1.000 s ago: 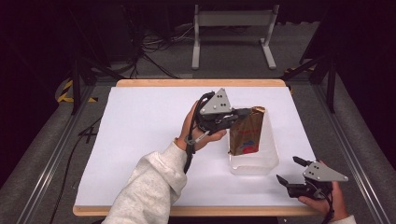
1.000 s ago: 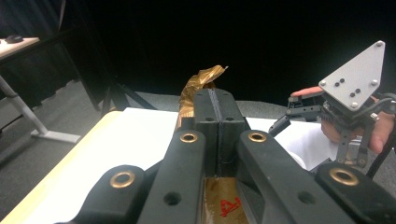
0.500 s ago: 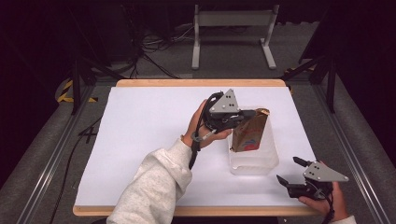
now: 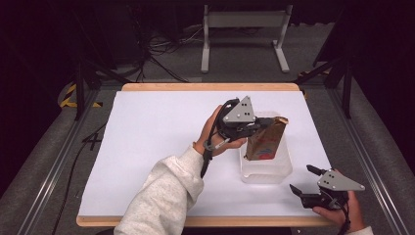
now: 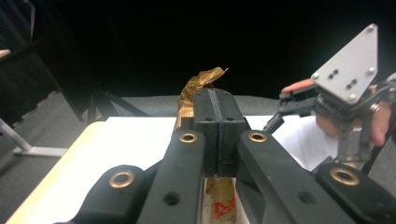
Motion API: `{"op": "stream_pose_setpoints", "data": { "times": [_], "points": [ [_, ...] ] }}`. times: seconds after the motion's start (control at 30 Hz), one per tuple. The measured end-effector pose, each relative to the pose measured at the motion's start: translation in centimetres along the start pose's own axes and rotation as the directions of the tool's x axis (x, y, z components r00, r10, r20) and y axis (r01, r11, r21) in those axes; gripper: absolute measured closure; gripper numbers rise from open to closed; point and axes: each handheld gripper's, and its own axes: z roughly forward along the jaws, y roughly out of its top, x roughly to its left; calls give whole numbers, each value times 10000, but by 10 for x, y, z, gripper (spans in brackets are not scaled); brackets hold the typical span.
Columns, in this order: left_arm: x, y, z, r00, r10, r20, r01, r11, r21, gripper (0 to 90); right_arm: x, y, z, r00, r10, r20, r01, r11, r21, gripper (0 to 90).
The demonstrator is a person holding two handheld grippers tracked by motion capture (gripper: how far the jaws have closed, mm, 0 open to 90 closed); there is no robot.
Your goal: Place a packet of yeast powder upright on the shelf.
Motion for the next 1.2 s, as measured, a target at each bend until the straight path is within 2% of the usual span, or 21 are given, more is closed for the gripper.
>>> {"op": "stream_pose_setpoints", "data": {
  "times": [0.07, 0.13, 0.17, 0.23, 0.3, 0.37, 0.43, 0.67, 0.9, 1.07, 1.1, 1.2],
  "points": [
    [5, -1, 1, 9998, -146, 127, 147, 9998, -116, 899, 0, 0, 0, 10000, 11, 1, -11, 10000, 23, 140],
    [7, -1, 4, 10000, 8, 68, -8, 10000, -76, 899, 0, 0, 0, 10000, -11, 4, 11, 10000, 15, 140],
    [8, -1, 5, 9997, -34, 244, 37, 9999, -127, 899, 0, 0, 0, 10000, 11, 5, -11, 10000, 35, 140],
    [6, -3, 11, 9997, 8, 229, -7, 10000, -40, 899, -1, -1, 0, 10000, 12, 5, -12, 10000, 23, 140],
    [4, -6, 15, 9990, -30, 448, 30, 10000, -10, 899, -1, -1, -1, 10000, 3, 23, -3, 10000, -10, 140],
    [2, -8, 19, 9992, -8, 410, 3, 9999, 105, 899, -1, -1, -1, 10000, 7, 24, -7, 10000, -2, 140],
    [1, -12, 22, 9979, -162, 632, 158, 9998, 74, 897, -1, -1, -1, 10000, 2, 12, -1, 10000, -30, 140],
    [-5, -22, 26, 9960, -370, 810, 362, 9993, 115, 897, -1, -1, -1, 10000, 4, 21, -4, 10000, -32, 140],
    [-10, -30, 28, 9958, -363, 835, 347, 9992, 213, 898, -1, -1, -2, 10000, 10, 32, -10, 10000, -74, 140],
    [-11, -36, 28, 9946, -570, 867, 547, 9981, 280, 898, 0, 0, -2, 10000, 35, 14, -34, 10000, -67, 140],
    [-11, -37, 27, 9953, -494, 834, 469, 9984, 316, 897, 0, 0, -2, 10000, 38, 12, -38, 10000, -72, 140],
    [-10, -39, 26, 9949, -580, 820, 559, 9981, 276, 897, 0, 0, -2, 10000, 44, 9, -44, 10000, -66, 140]
  ]
}}
